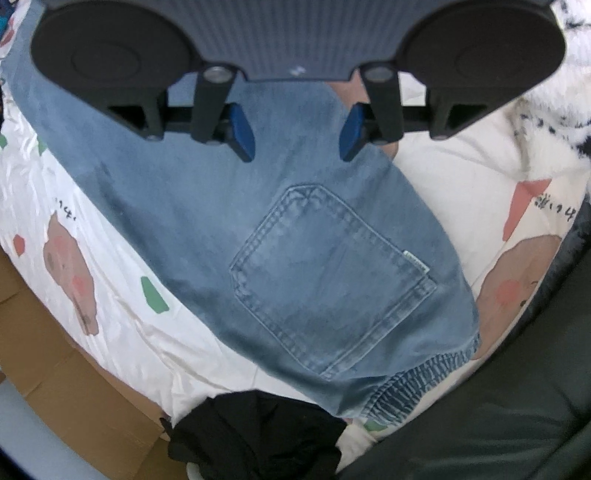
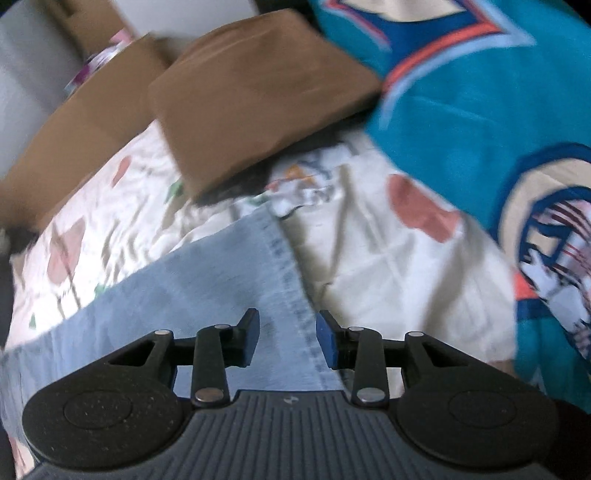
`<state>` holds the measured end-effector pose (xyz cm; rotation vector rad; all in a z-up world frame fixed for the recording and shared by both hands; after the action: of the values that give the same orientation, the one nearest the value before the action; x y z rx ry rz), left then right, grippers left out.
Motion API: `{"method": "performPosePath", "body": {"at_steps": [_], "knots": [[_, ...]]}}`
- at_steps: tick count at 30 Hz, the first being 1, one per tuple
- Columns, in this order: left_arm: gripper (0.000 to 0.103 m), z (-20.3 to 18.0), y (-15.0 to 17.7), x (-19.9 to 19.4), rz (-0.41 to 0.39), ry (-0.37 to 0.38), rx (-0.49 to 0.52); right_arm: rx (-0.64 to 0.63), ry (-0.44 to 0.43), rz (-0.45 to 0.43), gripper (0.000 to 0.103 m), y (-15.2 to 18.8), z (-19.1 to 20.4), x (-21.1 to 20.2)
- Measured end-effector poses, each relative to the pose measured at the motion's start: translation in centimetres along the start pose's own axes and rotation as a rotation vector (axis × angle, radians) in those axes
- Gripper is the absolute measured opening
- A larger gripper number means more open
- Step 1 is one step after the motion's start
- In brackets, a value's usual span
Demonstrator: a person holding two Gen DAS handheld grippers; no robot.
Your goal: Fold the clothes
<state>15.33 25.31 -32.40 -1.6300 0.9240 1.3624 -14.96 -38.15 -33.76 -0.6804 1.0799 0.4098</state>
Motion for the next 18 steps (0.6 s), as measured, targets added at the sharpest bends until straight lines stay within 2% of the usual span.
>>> {"method": "performPosePath", "body": {"at_steps": [7, 11, 18], "knots": [[0.054, -2.7, -1.3, 1.8, 0.001, -0.004, 0.066, -0.085, -0.006, 0.010, 0.041, -0.3, 3.2, 2.4], [0.060, -4.4, -2.5, 3.0, -0.017, 0.003, 0.098, -0.135, -0.014, 0.009, 0.042, -0.5, 5.2, 4.0], [0.060, -7.8, -4.3, 5.4, -0.028, 0.015, 0.174, -0.250, -0.009, 0.044, 0.045, -0.5, 8.7, 7.1]]}}
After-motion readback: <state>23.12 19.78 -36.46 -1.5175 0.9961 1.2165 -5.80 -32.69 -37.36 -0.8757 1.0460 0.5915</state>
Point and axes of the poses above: each gripper's, at about its wrist camera, not at the fingertips, and x roughly the way its jaws point, z to its left, y to its underside, the point moved 8 cm from there along x, roughly the way its jaws point, and after that the axes turned 6 degrees about z, right-handed, at the moved point
